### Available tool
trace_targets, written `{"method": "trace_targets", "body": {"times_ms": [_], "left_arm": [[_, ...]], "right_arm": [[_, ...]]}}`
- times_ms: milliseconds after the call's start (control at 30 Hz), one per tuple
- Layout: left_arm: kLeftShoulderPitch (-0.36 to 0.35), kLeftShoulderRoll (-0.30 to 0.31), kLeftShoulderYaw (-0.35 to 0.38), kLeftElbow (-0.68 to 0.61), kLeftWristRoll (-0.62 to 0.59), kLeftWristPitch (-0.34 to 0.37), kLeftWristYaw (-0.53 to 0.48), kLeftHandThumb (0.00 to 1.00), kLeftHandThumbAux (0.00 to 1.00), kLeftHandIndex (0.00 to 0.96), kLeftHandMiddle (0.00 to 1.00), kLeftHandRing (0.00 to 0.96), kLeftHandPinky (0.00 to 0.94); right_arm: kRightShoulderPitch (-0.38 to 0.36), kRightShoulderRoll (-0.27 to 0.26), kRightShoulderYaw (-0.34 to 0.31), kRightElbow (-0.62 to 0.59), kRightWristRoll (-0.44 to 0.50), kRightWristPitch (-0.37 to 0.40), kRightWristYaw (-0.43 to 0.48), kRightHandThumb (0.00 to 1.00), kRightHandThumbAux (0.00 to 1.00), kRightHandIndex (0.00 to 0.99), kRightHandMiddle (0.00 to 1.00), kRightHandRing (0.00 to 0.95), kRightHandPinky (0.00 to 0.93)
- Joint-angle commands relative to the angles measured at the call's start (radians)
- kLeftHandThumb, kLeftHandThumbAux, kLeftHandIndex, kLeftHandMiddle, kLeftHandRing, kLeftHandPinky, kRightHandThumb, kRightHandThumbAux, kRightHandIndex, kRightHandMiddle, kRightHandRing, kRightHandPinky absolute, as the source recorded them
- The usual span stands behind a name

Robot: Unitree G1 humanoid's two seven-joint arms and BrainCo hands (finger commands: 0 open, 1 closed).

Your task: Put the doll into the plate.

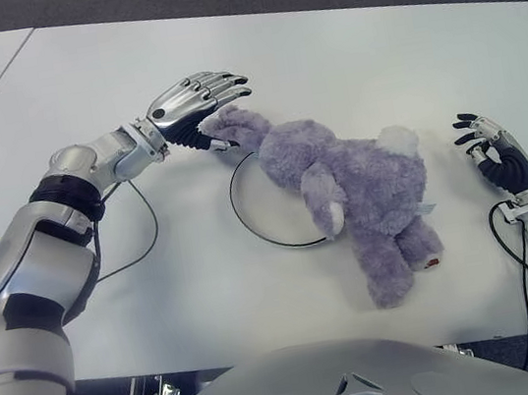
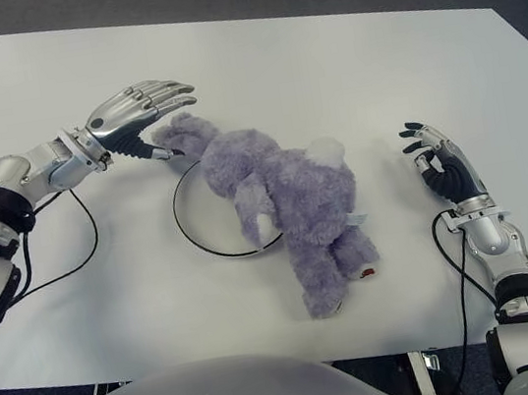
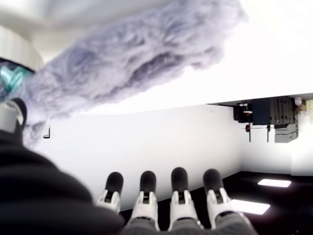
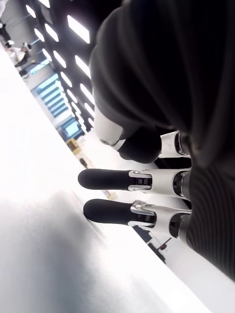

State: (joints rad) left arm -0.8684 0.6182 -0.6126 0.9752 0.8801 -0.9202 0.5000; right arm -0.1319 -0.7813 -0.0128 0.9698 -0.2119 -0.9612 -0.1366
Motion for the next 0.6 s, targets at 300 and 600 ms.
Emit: {"method": "trace_targets", "body": {"times_ms": [300,600], "left_arm": [[0.051,-0.001,0.020,-0.029,-0.015,0.000,-0.056,0.193,0.333,0.000,0.000,0.000,0.000],[0.061,0.042,0.037,-0.041,0.006,0.011,0.003,0.193,0.333,0.000,0.000,0.000,0.000]], "right_arm": [[0.134,0.212,0.085,0.084,-0.046,0.051,0.012,1.000,0.739,0.194,0.125,0.323,0.416],[0.128,0.213,0.087,0.098,-0.052,0.055,0.002,1.000,0.738,0.192,0.123,0.323,0.416]]}}
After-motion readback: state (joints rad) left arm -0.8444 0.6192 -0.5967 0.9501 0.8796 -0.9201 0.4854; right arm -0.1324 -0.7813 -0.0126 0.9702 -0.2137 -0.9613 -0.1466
